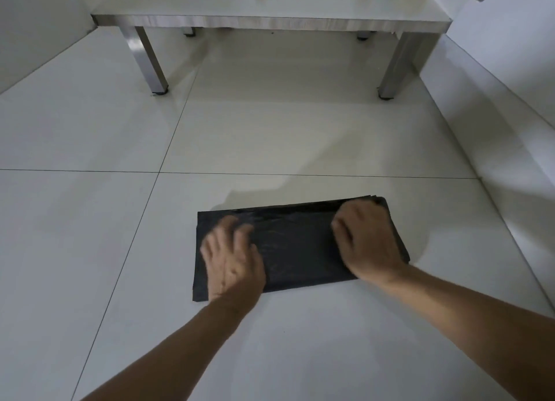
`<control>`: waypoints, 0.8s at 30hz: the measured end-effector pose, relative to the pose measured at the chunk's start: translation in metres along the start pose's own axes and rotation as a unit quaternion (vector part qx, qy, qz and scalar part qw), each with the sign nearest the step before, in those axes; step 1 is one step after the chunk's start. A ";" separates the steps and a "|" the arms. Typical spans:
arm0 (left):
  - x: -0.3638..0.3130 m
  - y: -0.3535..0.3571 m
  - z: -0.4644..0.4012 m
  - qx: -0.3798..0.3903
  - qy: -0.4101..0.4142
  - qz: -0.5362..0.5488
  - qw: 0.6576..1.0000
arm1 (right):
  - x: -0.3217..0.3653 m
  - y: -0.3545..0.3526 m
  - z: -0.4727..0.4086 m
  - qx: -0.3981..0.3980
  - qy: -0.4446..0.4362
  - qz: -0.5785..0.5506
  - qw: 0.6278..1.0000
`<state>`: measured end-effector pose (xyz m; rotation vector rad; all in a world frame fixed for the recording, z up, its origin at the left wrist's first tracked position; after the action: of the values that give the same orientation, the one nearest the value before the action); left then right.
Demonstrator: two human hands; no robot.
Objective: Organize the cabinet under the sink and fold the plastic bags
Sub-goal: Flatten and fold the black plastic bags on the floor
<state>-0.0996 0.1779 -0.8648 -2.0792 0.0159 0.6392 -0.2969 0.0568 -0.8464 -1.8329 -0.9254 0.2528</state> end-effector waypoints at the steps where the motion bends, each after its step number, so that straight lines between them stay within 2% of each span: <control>1: -0.010 0.008 0.006 0.044 0.076 0.009 0.996 | 0.014 0.010 0.012 0.040 -0.055 0.000 0.998; 3: -0.016 0.025 0.013 0.139 0.152 -0.021 0.978 | 0.030 0.036 0.032 0.161 -0.099 0.035 0.981; 5: -0.005 0.036 0.012 0.197 0.138 -0.093 0.966 | 0.028 0.048 0.034 0.251 -0.071 0.068 0.963; 7: 0.009 0.040 0.008 0.227 0.094 -0.127 0.961 | 0.013 0.049 0.025 0.292 -0.019 0.089 0.952; 13: 0.034 0.035 -0.001 0.254 0.032 -0.188 0.948 | -0.032 0.046 0.020 0.300 0.159 0.135 0.931; 18: 0.041 0.032 -0.001 0.264 -0.003 -0.170 0.949 | -0.039 0.039 0.031 0.289 0.227 0.154 0.917; 20: 0.039 0.031 -0.003 0.258 -0.012 -0.157 0.953 | -0.033 0.031 0.024 0.259 0.215 0.166 0.927; 22: 0.035 0.030 -0.008 0.255 -0.002 -0.163 0.953 | -0.023 0.030 0.013 0.238 0.142 0.170 0.945; 24: 0.036 0.031 -0.013 0.260 0.001 -0.169 0.951 | -0.020 0.036 0.003 0.262 0.101 0.161 0.946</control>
<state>-0.0706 0.1582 -0.8989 -1.5229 -0.1529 0.3688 -0.2953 0.0384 -0.8839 -1.4652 -0.3589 0.4566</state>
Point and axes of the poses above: each hand's wrist, its own z-axis away from the middle knuckle, its own y-axis out of the palm, x = y × z, the point moved 5 cm from there along -z, towards the middle knuckle, and after that the axes turned 3 degrees about z, right-handed, at the moved point
